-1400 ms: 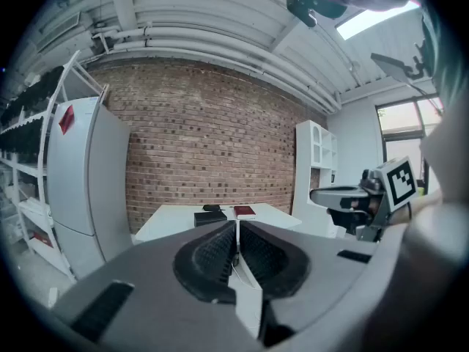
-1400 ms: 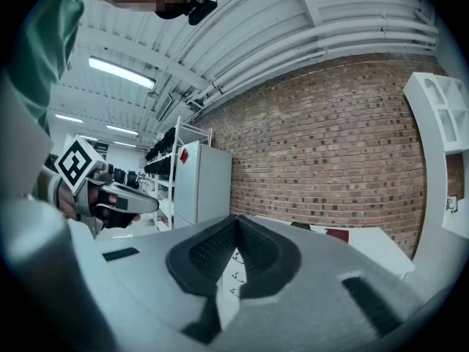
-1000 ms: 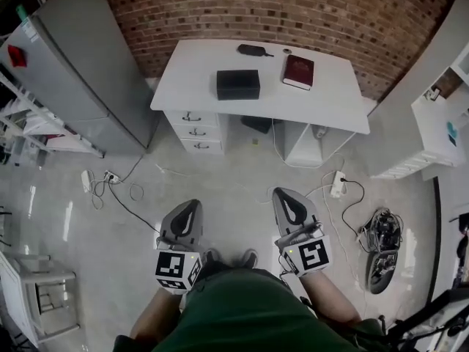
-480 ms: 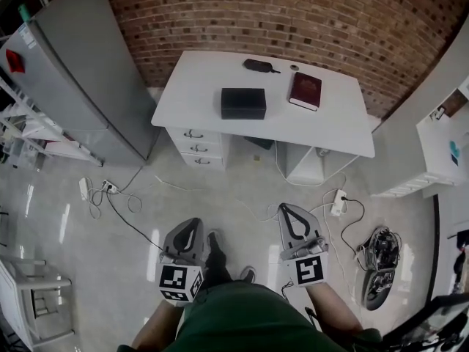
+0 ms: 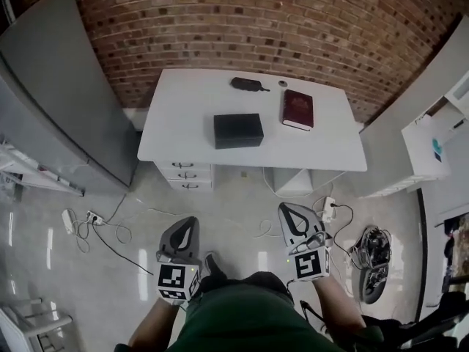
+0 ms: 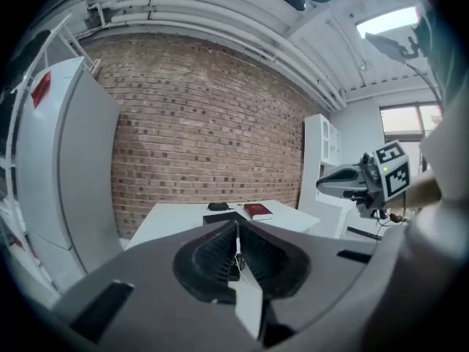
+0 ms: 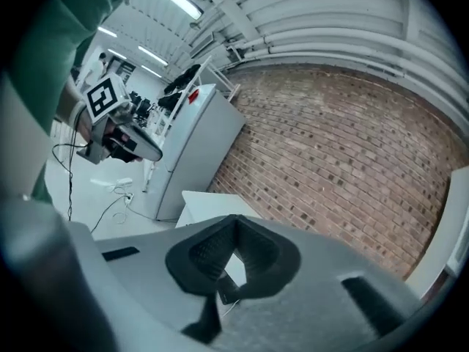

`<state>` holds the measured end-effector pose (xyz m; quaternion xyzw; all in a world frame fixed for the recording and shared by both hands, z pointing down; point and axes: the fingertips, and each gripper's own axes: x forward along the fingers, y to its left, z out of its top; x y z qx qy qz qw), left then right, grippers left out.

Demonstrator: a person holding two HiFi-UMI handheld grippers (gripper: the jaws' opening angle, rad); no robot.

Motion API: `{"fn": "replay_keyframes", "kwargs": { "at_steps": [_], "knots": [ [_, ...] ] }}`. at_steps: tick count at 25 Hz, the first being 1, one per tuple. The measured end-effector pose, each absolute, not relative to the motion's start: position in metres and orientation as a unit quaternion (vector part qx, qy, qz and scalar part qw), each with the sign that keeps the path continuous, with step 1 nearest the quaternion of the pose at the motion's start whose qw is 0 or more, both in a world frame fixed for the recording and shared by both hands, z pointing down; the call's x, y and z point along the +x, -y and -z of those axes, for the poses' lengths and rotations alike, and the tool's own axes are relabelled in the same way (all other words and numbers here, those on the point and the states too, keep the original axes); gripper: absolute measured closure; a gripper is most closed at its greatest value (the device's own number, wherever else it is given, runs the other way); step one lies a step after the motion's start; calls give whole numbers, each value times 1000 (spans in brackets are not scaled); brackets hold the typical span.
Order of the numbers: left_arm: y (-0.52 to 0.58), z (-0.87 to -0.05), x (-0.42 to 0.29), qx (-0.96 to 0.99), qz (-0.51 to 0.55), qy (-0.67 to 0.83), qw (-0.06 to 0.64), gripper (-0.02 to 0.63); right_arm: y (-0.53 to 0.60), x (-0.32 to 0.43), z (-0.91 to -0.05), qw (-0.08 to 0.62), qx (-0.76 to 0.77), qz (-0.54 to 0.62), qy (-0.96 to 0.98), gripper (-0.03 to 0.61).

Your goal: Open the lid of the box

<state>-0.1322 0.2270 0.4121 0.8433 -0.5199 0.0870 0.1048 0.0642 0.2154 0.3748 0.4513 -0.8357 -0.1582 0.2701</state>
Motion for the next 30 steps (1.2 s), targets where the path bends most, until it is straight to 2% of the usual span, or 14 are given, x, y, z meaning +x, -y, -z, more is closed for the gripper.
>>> {"fn": "replay_keyframes", "kwargs": {
  "at_steps": [4, 9, 16, 20, 26, 30],
  "knots": [
    [-191, -419, -141, 849, -90, 508, 113, 600, -181, 64, -377, 236, 483, 107, 836, 577],
    [-148, -428, -137, 856, -102, 493, 118, 600, -135, 75, -390, 225, 500, 65, 834, 577],
    [-80, -432, -113, 857, -128, 496, 66, 600, -59, 94, -423, 211, 487, 40, 847, 577],
    [-36, -435, -96, 849, -139, 505, 65, 600, -13, 105, -441, 188, 477, -1, 859, 577],
    [17, -467, -75, 837, -187, 512, 58, 598, 36, 118, -482, 202, 440, -35, 874, 569],
    [43, -500, -73, 832, -214, 509, 61, 597, 63, 120, -510, 226, 422, -53, 876, 534]
  ]
}}
